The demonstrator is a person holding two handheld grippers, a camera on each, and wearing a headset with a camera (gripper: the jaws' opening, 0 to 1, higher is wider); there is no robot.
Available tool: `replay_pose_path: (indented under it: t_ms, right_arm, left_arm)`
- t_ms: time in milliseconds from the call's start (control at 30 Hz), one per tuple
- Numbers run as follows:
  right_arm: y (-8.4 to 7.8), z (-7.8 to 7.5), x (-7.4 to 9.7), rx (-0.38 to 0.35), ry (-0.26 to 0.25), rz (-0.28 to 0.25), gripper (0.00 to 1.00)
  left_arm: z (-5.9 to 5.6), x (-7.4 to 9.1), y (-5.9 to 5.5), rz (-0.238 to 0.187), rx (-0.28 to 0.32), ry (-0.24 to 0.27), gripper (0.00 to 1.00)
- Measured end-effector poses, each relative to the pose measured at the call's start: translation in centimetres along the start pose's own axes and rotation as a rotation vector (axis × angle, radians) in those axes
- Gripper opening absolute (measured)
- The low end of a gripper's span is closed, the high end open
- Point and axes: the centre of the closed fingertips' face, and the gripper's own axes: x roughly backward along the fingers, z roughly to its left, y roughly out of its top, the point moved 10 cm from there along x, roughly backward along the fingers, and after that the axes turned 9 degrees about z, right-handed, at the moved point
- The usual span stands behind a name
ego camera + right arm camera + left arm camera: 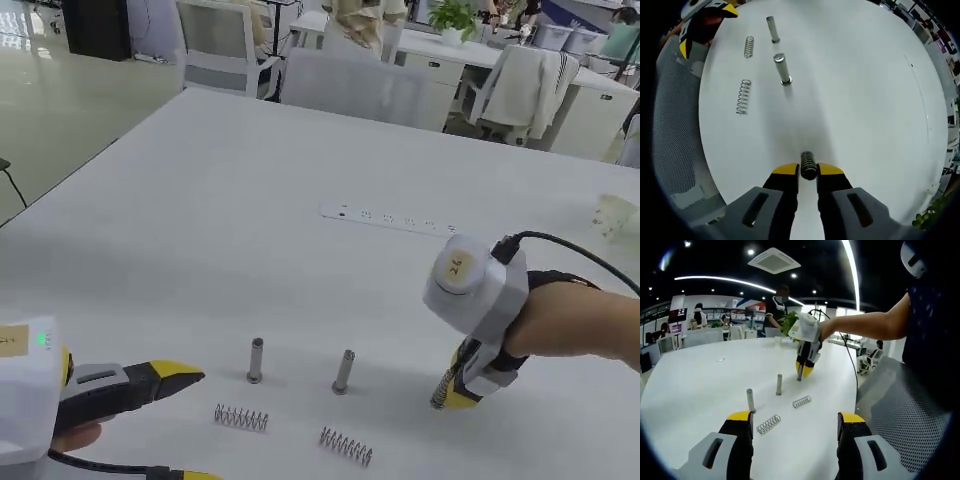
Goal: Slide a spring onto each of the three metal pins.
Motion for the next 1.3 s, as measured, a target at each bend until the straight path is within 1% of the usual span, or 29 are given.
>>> replay_pose_path:
  t_ms: [67,333,600,767,867,1100,1300]
  right_arm:
    - [0.0,0.1,-0.1,-0.003,0.002,-0.004,0.16]
    - [-0.3,0.2,-0.5,-0.021,0.006,-0.019,0.18]
    - [-1.5,0.2,-0.6,-0.055,0.007,-0.034,0.19]
    - [-2.2,0.5,-0.2,-0.070,0.002,-0.045,0.19]
    - [-2.5,0.8,-0.1,-0.080,0.003,-0.055,0.19]
    - [-3.0,2.0,-0.2,-0.095,0.014,-0.083,0.19]
    - [-2.6,3.3,0.3,-0.106,0.033,-0.138,0.19]
  left_arm:
    - [0.0,0.0,-0.1,0.001,0.001,-0.001,0.64]
    - [0.0,0.0,-0.2,0.002,0.006,-0.001,0.64]
    - [0.0,-0.1,-0.2,-0.002,0.007,-0.004,0.64]
    - [-0.1,-0.2,-0.3,0.000,0.007,-0.007,0.64]
    - [-0.1,-0.3,-0.3,-0.001,0.006,-0.009,0.64]
    - [-0.2,-0.5,-0.2,0.001,0.001,-0.014,0.64]
    - [-0.2,-0.5,-0.1,0.004,-0.003,-0.015,0.64]
